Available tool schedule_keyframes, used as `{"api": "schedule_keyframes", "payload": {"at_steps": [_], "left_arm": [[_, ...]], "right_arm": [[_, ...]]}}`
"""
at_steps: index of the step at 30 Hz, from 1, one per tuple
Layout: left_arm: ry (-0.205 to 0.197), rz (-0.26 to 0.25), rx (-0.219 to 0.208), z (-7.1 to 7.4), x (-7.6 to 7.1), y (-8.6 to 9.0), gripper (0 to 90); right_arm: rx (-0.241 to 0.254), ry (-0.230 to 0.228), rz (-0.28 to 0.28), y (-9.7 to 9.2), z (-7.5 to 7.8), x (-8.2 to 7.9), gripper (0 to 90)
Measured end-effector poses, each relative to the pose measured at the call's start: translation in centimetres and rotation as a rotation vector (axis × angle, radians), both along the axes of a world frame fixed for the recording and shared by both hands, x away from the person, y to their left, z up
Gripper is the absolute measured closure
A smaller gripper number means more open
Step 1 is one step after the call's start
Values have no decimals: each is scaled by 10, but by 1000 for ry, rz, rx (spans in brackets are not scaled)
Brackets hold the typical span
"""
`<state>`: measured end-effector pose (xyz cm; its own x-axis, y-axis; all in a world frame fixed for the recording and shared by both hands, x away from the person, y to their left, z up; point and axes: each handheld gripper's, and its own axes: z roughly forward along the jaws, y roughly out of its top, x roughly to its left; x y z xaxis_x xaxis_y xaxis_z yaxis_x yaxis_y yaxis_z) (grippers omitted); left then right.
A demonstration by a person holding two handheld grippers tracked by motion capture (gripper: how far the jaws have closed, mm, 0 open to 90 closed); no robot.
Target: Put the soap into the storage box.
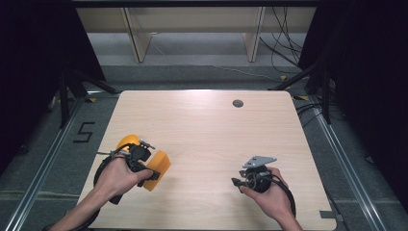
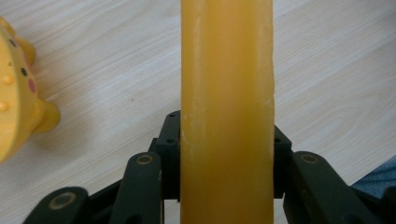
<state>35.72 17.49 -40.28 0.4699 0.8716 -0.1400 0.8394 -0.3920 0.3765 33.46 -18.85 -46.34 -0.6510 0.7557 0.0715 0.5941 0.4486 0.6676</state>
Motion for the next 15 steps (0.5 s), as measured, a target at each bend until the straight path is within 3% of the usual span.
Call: {"api": "schedule_keyframes", "payload": {"at_steps": [4,6,15], "left_arm": [[-2,20,-3,4,3,7,607],[-4,37,-14,4,3,7,607],[-11,63,-4,7,9,13,607]], "right_arm": [[-8,23,3,1,1,0,569],[-16,7,15,0,1,1,569],[-9,22,4,0,1,0,567]]}}
